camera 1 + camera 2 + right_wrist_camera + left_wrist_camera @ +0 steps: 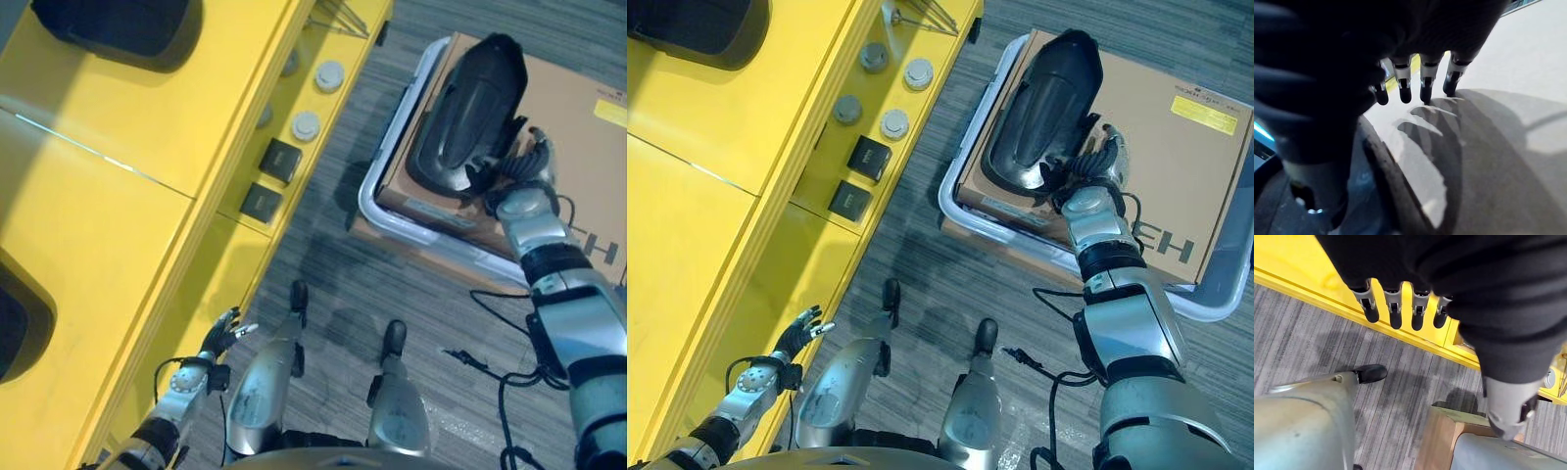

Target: Move parts from the plastic box to the shelf.

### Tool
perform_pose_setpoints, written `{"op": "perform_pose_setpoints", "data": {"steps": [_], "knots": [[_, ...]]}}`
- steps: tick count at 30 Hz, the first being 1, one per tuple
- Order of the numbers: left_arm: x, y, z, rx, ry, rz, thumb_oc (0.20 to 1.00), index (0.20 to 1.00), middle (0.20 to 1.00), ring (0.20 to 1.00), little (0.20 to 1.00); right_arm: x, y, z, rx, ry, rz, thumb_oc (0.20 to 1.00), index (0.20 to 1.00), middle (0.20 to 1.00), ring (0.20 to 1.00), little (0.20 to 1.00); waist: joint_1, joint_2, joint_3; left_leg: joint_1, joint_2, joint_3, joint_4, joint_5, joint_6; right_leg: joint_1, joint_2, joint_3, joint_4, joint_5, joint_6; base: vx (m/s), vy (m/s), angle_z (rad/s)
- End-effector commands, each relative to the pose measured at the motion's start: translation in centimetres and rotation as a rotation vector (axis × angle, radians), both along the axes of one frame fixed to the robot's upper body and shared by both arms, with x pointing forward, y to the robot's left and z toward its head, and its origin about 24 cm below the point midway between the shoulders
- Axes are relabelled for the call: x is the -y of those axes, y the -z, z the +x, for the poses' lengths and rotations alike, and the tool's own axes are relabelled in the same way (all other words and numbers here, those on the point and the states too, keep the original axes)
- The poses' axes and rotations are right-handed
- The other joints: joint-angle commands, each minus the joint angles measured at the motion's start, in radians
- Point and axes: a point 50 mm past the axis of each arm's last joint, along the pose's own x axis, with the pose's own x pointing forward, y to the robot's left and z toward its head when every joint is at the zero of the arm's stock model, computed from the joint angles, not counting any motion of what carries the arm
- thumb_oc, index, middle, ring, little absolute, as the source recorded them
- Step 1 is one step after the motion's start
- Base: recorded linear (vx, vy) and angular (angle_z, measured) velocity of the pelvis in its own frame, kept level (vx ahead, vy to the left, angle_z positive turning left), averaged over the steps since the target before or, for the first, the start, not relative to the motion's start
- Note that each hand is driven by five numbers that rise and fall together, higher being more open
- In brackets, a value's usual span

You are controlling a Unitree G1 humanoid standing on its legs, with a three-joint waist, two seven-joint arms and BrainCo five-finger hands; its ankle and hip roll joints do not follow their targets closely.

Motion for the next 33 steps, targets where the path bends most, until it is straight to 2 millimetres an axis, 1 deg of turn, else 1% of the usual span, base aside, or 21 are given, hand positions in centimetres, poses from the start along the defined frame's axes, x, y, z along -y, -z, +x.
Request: {"op": "perform_pose_setpoints", "data": {"steps": [1, 2, 5, 8, 9, 14, 15, 16, 18, 20, 22, 23, 24, 26, 27, 28, 29, 31, 32, 33], "knots": [[-0.3, -0.3, -0.2, 0.018, 0.006, -0.01, 1.0, 1.0, 1.0, 1.0, 1.0, 1.9, -1.1, -0.2, -0.238, -0.066, 0.0, 0.294, 0.294, 0.294, 0.294, 0.294, 0.021, -0.006, 0.002, 0.059, 0.004, -0.047, 0.037, -0.149, -0.031, -0.126, 0.012, -0.024, 0.092, 0.0, -0.089, -0.01, -0.062, 0.01], [-0.4, -0.5, 0.0, 0.023, 0.006, -0.006, 1.0, 1.0, 1.0, 1.0, 1.0, 2.1, -0.3, -0.3, -0.315, -0.081, 0.027, 0.2, 0.2, 0.2, 0.2, 0.2, 0.025, -0.009, 0.005, 0.06, 0.005, -0.049, 0.034, -0.146, -0.033, -0.124, 0.013, -0.026, 0.09, 0.002, -0.089, -0.01, -0.044, 0.0], [-0.6, -0.6, 0.1, 0.024, 0.006, 0.0, 1.0, 1.0, 1.0, 1.0, 1.0, 2.7, 0.3, -0.5, -0.382, -0.067, -0.009, 0.2, 0.2, 0.2, 0.2, 0.2, 0.03, -0.009, 0.005, 0.065, 0.007, -0.048, 0.028, -0.143, -0.035, -0.118, 0.013, -0.033, 0.085, 0.003, -0.088, 0.0, -0.014, 0.0], [-0.8, -0.6, 0.0, 0.025, 0.01, 0.019, 1.0, 1.0, 1.0, 1.0, 1.0, 3.8, 0.5, -1.2, -0.418, 0.021, -0.034, 0.2, 0.2, 0.2, 0.2, 0.2, 0.039, -0.011, 0.002, 0.068, 0.009, -0.05, 0.023, -0.139, -0.036, -0.11, 0.013, -0.041, 0.081, 0.003, -0.088, -0.01, -0.026, 0.01], [-0.9, -0.6, -0.1, 0.031, 0.013, 0.026, 1.0, 1.0, 1.0, 1.0, 1.0, 4.8, 0.5, -1.7, -0.439, 0.097, -0.056, 0.2, 0.2, 0.2, 0.2, 0.2, 0.042, -0.012, -0.003, 0.074, 0.009, -0.051, 0.019, -0.138, -0.037, -0.098, 0.015, -0.046, 0.076, 0.002, -0.088, -0.01, -0.031, 0.03], [-1.0, -1.1, -0.1, 0.076, 0.008, 0.024, 1.0, 1.0, 1.0, 1.0, 1.0, 6.5, 0.9, -3.0, -0.411, 0.206, -0.07, 0.2, 0.2, 0.2, 0.2, 0.2, 0.042, -0.021, -0.026, 0.103, 0.011, -0.045, 0.006, -0.141, -0.04, -0.063, 0.019, -0.054, 0.052, 0.008, -0.086, 0.0, -0.018, 0.09], [-1.0, -1.6, 0.1, 0.115, 0.011, 0.03, 1.0, 1.0, 1.0, 1.0, 1.0, 7.0, 0.8, -3.3, -0.37, 0.221, -0.074, 0.2, 0.2, 0.2, 0.2, 0.2, 0.039, -0.025, -0.038, 0.115, 0.013, -0.043, 0.003, -0.144, -0.04, -0.051, 0.021, -0.055, 0.045, 0.01, -0.086, 0.0, -0.014, 0.1], [-1.0, -1.6, 0.1, 0.114, 0.012, 0.031, 1.0, 1.0, 1.0, 1.0, 1.0, 7.0, 0.9, -3.3, -0.37, 0.221, -0.073, 0.2, 0.2, 0.2, 0.2, 0.2, 0.04, -0.025, -0.038, 0.116, 0.013, -0.044, 0.003, -0.144, -0.04, -0.049, 0.021, -0.056, 0.044, 0.01, -0.086, 0.01, -0.03, 0.08], [-1.2, -2.5, 0.6, 0.163, 0.017, 0.035, 1.0, 1.0, 1.0, 1.0, 1.0, 7.3, 0.6, -3.6, -0.323, 0.223, -0.112, 0.2, 0.2, 0.2, 0.2, 0.2, 0.034, -0.035, -0.056, 0.132, 0.017, -0.038, 0.0, -0.148, -0.042, -0.032, 0.024, -0.054, 0.034, 0.014, -0.084, 0.01, -0.02, -0.01], [-1.4, -4.1, 1.6, 0.235, 0.033, 0.034, 1.0, 1.0, 1.0, 1.0, 1.0, 7.5, 0.4, -3.8, -0.269, 0.189, -0.174, 0.2, 0.2, 0.2, 0.2, 0.2, 0.021, -0.051, -0.086, 0.155, 0.026, -0.027, -0.003, -0.152, -0.047, -0.006, 0.026, -0.051, 0.017, 0.021, -0.081, 0.02, -0.043, -0.03], [-1.3, -5.4, 2.2, 0.287, 0.055, 0.037, 1.0, 1.0, 1.0, 1.0, 1.0, 7.2, 0.2, -3.9, -0.227, 0.15, -0.237, 0.2, 0.2, 0.2, 0.2, 0.2, 0.009, -0.063, -0.109, 0.174, 0.033, -0.018, -0.006, -0.155, -0.05, 0.015, 0.029, -0.047, 0.005, 0.026, -0.078, 0.04, -0.052, -0.03], [-1.2, -6.8, 2.9, 0.336, 0.077, 0.034, 1.0, 1.0, 1.0, 1.0, 1.0, 6.7, 0.2, -4.1, -0.196, 0.105, -0.301, 0.2, 0.2, 0.2, 0.2, 0.2, -0.006, -0.074, -0.134, 0.199, 0.039, -0.009, -0.007, -0.161, -0.054, 0.04, 0.033, -0.043, -0.006, 0.028, -0.075, 0.07, -0.068, -0.08], [-1.1, -7.8, 3.3, 0.362, 0.094, 0.032, 1.0, 1.0, 1.0, 1.0, 1.0, 6.4, 0.3, -4.3, -0.181, 0.083, -0.331, 0.2, 0.2, 0.2, 0.2, 0.2, -0.016, -0.082, -0.152, 0.212, 0.042, -0.003, -0.008, -0.163, -0.054, 0.053, 0.035, -0.04, -0.014, 0.032, -0.072, 0.09, -0.087, -0.11], [-0.3, -10.3, 4.4, 0.413, 0.135, 0.021, 1.0, 1.0, 1.0, 1.0, 1.0, 5.1, 0.6, -4.7, -0.149, 0.001, -0.432, 0.2, 0.2, 0.2, 0.2, 0.2, -0.042, -0.102, -0.208, 0.242, 0.049, 0.009, -0.008, -0.168, -0.052, 0.082, 0.042, -0.027, -0.024, 0.034, -0.071, 0.09, -0.083, -0.16], [-0.3, -10.3, 4.4, 0.411, 0.136, 0.022, 1.0, 1.0, 1.0, 1.0, 1.0, 5.1, 0.7, -4.7, -0.151, 0.002, -0.431, 0.2, 0.2, 0.2, 0.2, 0.2, -0.04, -0.103, -0.208, 0.243, 0.049, 0.01, -0.008, -0.168, -0.052, 0.083, 0.043, -0.027, -0.024, 0.034, -0.071, 0.07, -0.07, -0.23], [0.0, -11.0, 4.7, 0.43, 0.158, 0.019, 1.0, 1.0, 1.0, 1.0, 1.0, 4.5, 0.8, -4.8, -0.137, -0.027, -0.461, 0.2, 0.2, 0.2, 0.2, 0.2, -0.049, -0.108, -0.227, 0.255, 0.052, 0.015, -0.008, -0.172, -0.051, 0.096, 0.046, -0.023, -0.026, 0.032, -0.07, 0.02, -0.031, -0.2], [0.0, -11.1, 4.8, 0.434, 0.164, 0.018, 1.0, 1.0, 1.0, 1.0, 1.0, 4.4, 0.8, -4.9, -0.134, -0.032, -0.47, 0.2, 0.2, 0.2, 0.2, 0.2, -0.049, -0.109, -0.229, 0.257, 0.052, 0.016, -0.008, -0.172, -0.051, 0.098, 0.046, -0.022, -0.026, 0.032, -0.07, 0.05, -0.054, -0.17], [0.5, -11.9, 5.3, 0.435, 0.182, -0.006, 1.0, 1.0, 1.0, 1.0, 1.0, 3.5, 0.9, -5.0, -0.129, -0.069, -0.511, 0.2, 0.2, 0.2, 0.2, 0.2, -0.063, -0.116, -0.259, 0.274, 0.055, 0.024, -0.008, -0.178, -0.049, 0.115, 0.051, -0.017, -0.029, 0.029, -0.07, 0.07, -0.071, -0.17], [1.7, -12.9, 6.0, 0.423, 0.233, -0.068, 1.0, 1.0, 1.0, 1.0, 1.0, 2.3, 1.0, -5.2, -0.089, -0.107, -0.574, 0.2, 0.2, 0.2, 0.2, 0.2, -0.079, -0.126, -0.294, 0.297, 0.059, 0.036, -0.008, -0.185, -0.047, 0.135, 0.058, -0.008, -0.032, 0.025, -0.068, 0.07, -0.087, -0.16], [2.0, -13.0, 6.1, 0.411, 0.243, -0.086, 1.0, 1.0, 1.0, 1.0, 1.0, 1.9, 0.9, -5.2, -0.074, -0.119, -0.601, 0.2, 0.2, 0.2, 0.2, 0.2, -0.082, -0.128, -0.302, 0.301, 0.06, 0.038, -0.008, -0.186, -0.047, 0.138, 0.06, -0.006, -0.032, 0.025, -0.067, 0.04, -0.078, -0.12]]}}
